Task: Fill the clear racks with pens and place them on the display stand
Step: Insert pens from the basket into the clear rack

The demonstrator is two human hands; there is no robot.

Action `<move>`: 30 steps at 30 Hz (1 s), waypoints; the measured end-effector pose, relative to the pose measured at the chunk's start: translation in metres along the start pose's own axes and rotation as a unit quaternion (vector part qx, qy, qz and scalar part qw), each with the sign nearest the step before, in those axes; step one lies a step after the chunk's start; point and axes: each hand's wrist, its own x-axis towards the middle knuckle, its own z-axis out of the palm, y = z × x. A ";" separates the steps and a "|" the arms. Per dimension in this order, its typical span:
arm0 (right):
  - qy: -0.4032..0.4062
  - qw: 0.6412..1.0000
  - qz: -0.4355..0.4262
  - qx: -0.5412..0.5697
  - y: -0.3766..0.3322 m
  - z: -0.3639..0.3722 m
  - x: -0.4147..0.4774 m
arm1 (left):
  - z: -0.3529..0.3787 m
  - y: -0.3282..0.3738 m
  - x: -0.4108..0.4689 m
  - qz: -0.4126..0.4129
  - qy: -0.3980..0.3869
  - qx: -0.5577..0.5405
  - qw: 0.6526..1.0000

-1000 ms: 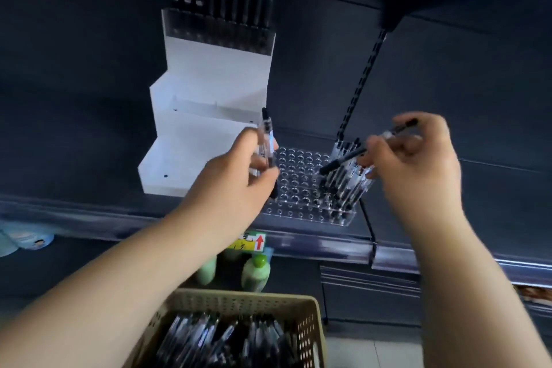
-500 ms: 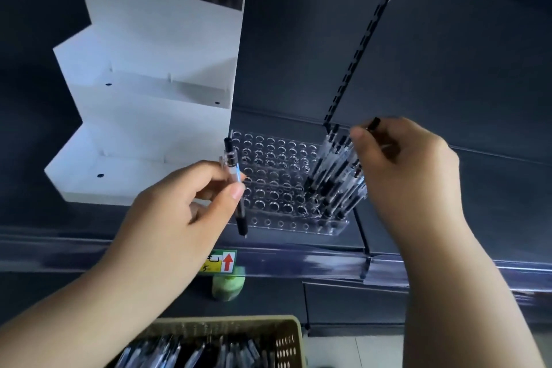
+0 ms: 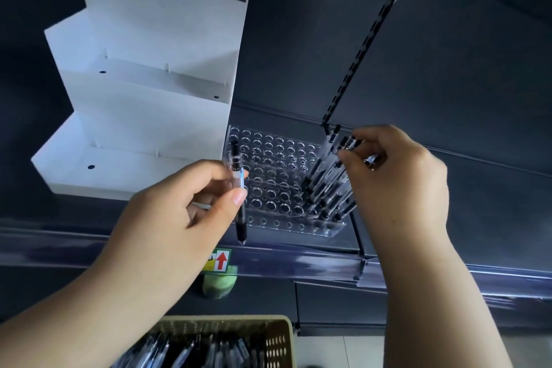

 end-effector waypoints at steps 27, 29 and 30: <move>0.033 0.998 -0.046 0.004 0.008 -0.018 -0.005 | 0.042 0.021 0.029 0.098 0.003 -0.049 0.994; 0.036 0.998 -0.049 0.017 0.011 -0.022 -0.005 | 0.058 0.022 0.035 0.118 0.002 -0.029 0.993; 0.035 0.998 -0.050 0.021 0.013 -0.024 -0.005 | 0.066 0.021 0.037 0.127 0.000 -0.015 0.992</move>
